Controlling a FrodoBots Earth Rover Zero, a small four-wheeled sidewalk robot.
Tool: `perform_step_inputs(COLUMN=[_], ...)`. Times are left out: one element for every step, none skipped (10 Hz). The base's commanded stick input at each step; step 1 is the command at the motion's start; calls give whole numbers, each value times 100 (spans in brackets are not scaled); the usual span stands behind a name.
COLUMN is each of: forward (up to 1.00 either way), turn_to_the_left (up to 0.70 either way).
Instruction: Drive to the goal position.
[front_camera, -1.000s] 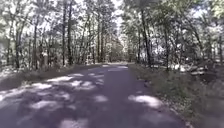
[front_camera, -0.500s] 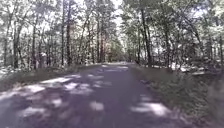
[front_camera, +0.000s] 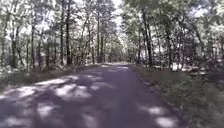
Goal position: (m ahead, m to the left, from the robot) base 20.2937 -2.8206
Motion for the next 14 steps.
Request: perform_step_inputs(forward=[45, 45, 45, 45, 45, 45, 45, 45, 45, 45, 45, 45, 45, 45], turn_to_the_left=[0, 0, 0, 0, 0, 0, 0, 0, 0, 1, 13, 27, 27, 27])
